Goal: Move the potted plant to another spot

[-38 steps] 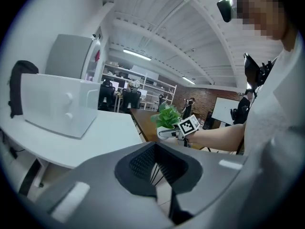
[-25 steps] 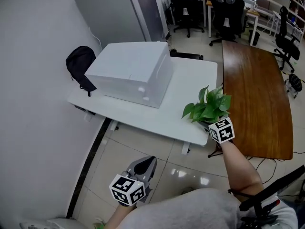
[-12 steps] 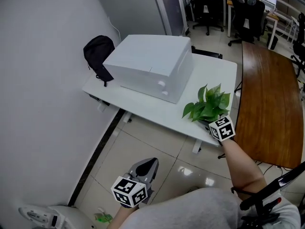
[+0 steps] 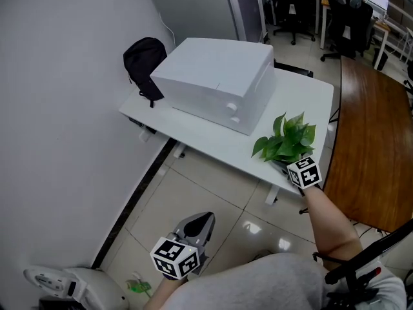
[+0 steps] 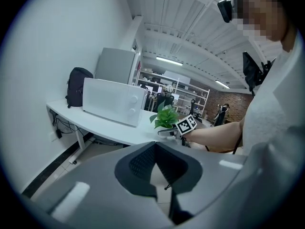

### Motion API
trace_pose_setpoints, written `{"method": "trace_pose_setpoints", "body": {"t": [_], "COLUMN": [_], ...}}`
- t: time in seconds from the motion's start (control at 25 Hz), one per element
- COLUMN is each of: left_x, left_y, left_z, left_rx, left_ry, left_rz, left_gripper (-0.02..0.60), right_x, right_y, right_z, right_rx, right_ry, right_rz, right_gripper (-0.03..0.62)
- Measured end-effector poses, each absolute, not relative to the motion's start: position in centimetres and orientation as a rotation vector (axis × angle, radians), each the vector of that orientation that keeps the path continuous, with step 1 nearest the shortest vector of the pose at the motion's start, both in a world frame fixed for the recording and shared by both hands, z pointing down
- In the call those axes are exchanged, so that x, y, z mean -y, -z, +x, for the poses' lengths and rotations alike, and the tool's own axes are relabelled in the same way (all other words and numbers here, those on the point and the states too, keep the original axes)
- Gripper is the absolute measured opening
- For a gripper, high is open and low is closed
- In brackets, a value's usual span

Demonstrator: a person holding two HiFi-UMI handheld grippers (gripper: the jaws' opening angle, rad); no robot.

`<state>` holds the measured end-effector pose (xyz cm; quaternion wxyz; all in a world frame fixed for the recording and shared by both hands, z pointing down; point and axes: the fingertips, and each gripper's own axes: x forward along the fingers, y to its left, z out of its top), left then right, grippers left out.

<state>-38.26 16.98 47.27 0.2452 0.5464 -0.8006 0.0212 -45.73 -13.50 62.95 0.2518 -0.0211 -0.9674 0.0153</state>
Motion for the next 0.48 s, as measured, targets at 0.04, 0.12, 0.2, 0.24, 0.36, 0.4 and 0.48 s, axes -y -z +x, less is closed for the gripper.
{"method": "trace_pose_setpoints", "body": {"t": [0.04, 0.12, 0.2, 0.24, 0.36, 0.4, 0.48], "left_x": [-17.06, -17.13, -16.99, -16.88, -16.59, -16.54, -16.47], "left_y": [-47.34, -47.53, -47.63, -47.64, -47.64, -47.65, -47.59], "left_z": [-38.36, -38.51, -38.54, -38.52, -38.34, -38.28, -38.24], "left_rx": [2.185, 2.182, 2.179, 2.178, 2.167, 2.162, 2.155], "left_ry": [-0.056, -0.054, -0.052, -0.052, -0.055, -0.057, -0.059], "left_rz": [1.49, 1.49, 1.492, 1.494, 1.51, 1.516, 1.525], "left_gripper": [-0.003, -0.003, -0.003, -0.003, -0.003, -0.003, -0.003], "right_x": [13.49, 13.49, 13.51, 13.51, 13.44, 13.43, 13.42], "right_y": [-62.99, -63.11, -63.17, -63.14, -62.99, -62.93, -62.82], "right_z": [-45.81, -45.9, -45.91, -45.9, -45.83, -45.77, -45.63], "right_rx": [2.634, 2.636, 2.634, 2.634, 2.64, 2.643, 2.645], "right_ry": [-0.05, -0.062, -0.062, -0.063, -0.084, -0.096, -0.113], "right_rz": [-0.058, -0.059, -0.061, -0.064, -0.075, -0.076, -0.077], "right_gripper": [0.483, 0.485, 0.485, 0.485, 0.483, 0.482, 0.483]}}
